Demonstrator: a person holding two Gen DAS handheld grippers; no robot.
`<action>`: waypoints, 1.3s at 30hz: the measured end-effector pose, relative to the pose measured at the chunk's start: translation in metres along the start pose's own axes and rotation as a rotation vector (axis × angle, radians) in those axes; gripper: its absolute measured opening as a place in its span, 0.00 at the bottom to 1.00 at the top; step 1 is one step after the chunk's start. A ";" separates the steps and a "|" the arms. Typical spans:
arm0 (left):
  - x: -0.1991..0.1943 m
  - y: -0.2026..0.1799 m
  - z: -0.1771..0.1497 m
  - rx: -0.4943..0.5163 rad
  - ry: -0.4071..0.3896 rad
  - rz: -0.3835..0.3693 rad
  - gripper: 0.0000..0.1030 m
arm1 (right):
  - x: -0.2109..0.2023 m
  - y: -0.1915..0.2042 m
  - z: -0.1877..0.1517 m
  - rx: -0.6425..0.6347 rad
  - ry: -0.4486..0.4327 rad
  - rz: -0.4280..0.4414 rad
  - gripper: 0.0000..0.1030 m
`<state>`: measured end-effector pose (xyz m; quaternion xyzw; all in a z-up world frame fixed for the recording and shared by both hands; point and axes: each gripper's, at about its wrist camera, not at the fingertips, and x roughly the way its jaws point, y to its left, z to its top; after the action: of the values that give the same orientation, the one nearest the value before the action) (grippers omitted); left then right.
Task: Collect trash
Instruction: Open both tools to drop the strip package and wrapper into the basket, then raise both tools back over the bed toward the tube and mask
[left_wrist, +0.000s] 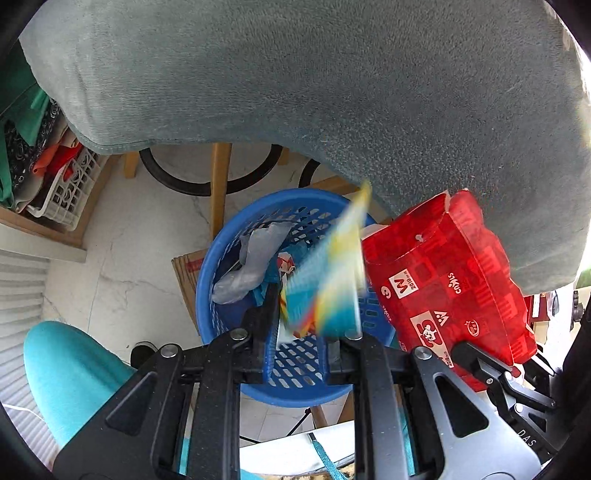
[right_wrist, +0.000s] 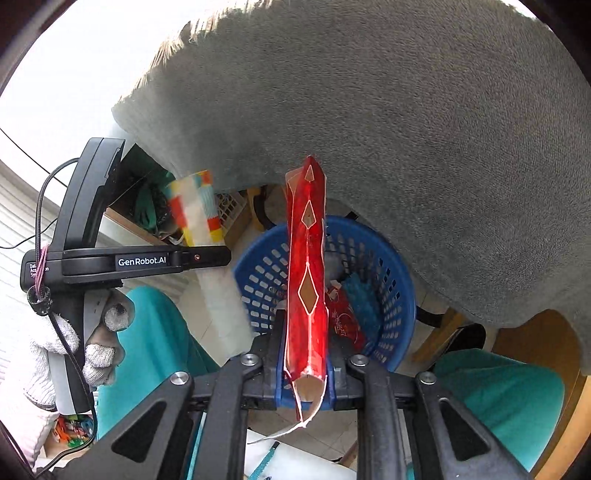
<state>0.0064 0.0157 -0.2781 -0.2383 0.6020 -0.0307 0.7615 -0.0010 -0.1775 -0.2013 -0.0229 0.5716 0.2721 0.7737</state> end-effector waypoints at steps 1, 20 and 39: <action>0.001 -0.001 0.000 0.002 0.003 0.001 0.14 | 0.000 0.001 0.000 0.002 -0.002 -0.002 0.22; 0.003 -0.006 0.003 0.011 0.003 0.012 0.22 | -0.014 -0.007 0.004 0.019 -0.031 -0.039 0.67; -0.119 -0.021 0.028 0.133 -0.256 0.004 0.52 | -0.118 -0.013 0.012 -0.042 -0.252 -0.036 0.74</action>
<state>0.0046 0.0462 -0.1576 -0.1879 0.4971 -0.0386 0.8462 -0.0081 -0.2314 -0.0945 -0.0152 0.4633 0.2707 0.8437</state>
